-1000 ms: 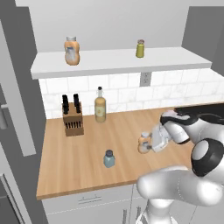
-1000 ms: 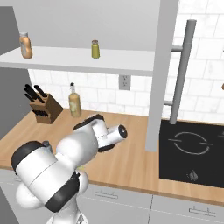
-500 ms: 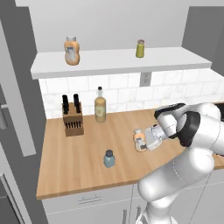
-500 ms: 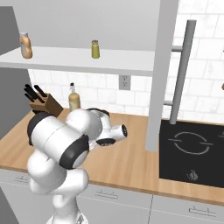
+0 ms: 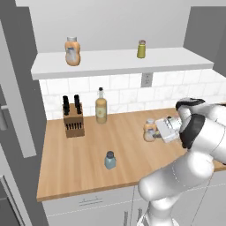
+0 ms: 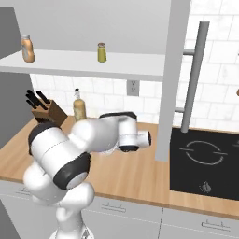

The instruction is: Put the shaker and condiment bottle from the counter next to their counterparts in the cabinet.

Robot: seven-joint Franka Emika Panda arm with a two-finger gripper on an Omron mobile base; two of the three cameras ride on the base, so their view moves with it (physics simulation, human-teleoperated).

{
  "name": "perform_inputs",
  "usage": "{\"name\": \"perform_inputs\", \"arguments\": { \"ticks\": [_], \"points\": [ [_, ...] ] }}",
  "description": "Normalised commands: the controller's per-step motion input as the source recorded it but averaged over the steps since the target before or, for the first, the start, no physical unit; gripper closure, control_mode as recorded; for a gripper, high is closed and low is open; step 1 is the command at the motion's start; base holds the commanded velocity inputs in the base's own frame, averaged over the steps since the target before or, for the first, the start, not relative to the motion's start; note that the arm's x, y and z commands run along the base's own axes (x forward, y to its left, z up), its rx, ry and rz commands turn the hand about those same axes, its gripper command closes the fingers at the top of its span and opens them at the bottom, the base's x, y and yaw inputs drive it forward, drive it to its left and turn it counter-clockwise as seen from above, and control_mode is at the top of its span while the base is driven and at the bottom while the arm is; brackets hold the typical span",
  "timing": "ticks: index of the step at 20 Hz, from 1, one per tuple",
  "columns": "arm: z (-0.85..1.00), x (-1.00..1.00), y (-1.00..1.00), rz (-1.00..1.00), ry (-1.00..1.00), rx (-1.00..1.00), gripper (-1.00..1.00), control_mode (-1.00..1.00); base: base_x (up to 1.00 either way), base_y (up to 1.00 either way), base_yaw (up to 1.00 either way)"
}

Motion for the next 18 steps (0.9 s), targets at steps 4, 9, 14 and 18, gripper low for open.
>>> {"name": "perform_inputs", "arguments": {
  "ticks": [4,9,14,18],
  "points": [
    [1.0,-0.61,0.02,-0.11,-0.01,0.09,1.0,-1.0,0.0,0.0,0.0],
    [1.0,-0.84,0.11,-0.16,0.0,0.16,1.0,-1.0,0.0,0.0,0.0],
    [1.0,-0.76,0.43,-0.17,0.0,0.08,1.0,-1.0,0.0,0.0,0.0],
    [1.0,-0.55,0.73,-0.11,0.0,0.0,1.0,-1.0,0.0,0.0,0.0]
  ]
}}
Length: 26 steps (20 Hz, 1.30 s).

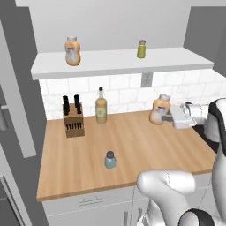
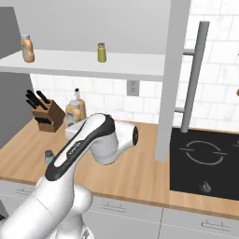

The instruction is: Put the shaker and condiment bottle from the counter next to their counterparts in the cabinet.

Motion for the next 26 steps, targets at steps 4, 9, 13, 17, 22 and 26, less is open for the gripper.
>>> {"name": "perform_inputs", "arguments": {
  "ticks": [4,9,13,17,22,26],
  "points": [
    [1.0,-0.53,0.75,-0.07,0.0,0.0,1.0,-1.0,0.0,0.0,0.0],
    [1.0,-0.37,0.54,-0.09,0.0,0.0,1.0,-1.0,0.0,0.0,0.0],
    [1.0,0.03,0.39,-0.13,0.1,0.0,1.0,-1.0,0.0,0.0,0.0],
    [1.0,0.29,0.21,-0.15,0.19,0.0,1.0,-1.0,0.0,0.0,0.0],
    [0.97,0.37,0.09,-0.12,0.27,0.0,1.0,-1.0,0.0,0.0,0.0],
    [-0.1,0.4,0.45,0.03,0.2,-0.15,1.0,-1.0,0.0,0.0,0.0]
  ]
}}
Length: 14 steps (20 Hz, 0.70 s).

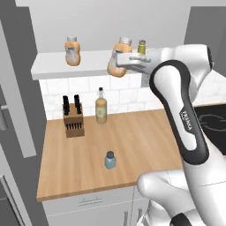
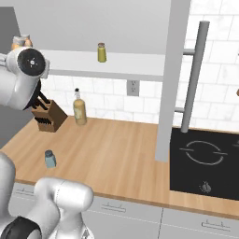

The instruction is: Put the shaker and condiment bottle from the counter next to their counterparts in the cabinet.

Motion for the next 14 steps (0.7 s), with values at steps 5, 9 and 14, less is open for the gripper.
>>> {"name": "perform_inputs", "arguments": {
  "ticks": [5,9,14],
  "points": [
    [0.26,0.65,0.01,0.0,0.11,-0.02,1.0,-1.0,0.0,0.0,0.0],
    [0.09,0.45,0.07,0.0,0.0,-0.14,1.0,-1.0,0.0,0.0,0.0],
    [-0.05,0.42,0.04,0.03,-0.06,-0.25,1.0,-1.0,0.0,0.0,0.0]
  ]
}}
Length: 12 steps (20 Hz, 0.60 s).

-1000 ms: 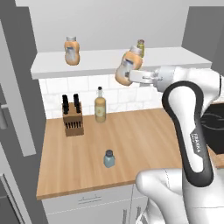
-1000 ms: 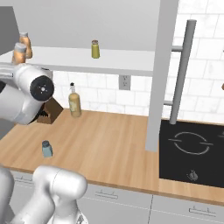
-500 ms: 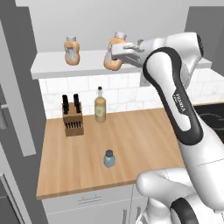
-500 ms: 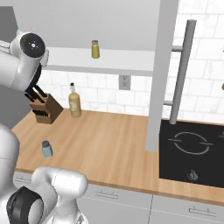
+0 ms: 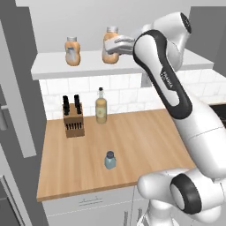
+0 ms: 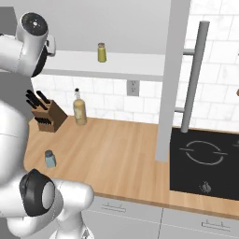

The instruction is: Put the shaker and condiment bottle from the counter next to their counterparts in the cabinet.

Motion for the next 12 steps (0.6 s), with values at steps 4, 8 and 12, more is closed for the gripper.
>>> {"name": "perform_inputs", "arguments": {
  "ticks": [4,8,12],
  "points": [
    [-0.32,0.33,0.09,0.08,0.02,-0.09,1.0,-1.0,0.0,0.0,0.0],
    [-0.23,0.55,0.0,0.04,-0.02,0.0,1.0,-1.0,0.0,0.0,0.0],
    [-0.34,0.51,0.05,0.01,-0.18,-0.05,1.0,-1.0,0.0,0.0,0.0]
  ]
}}
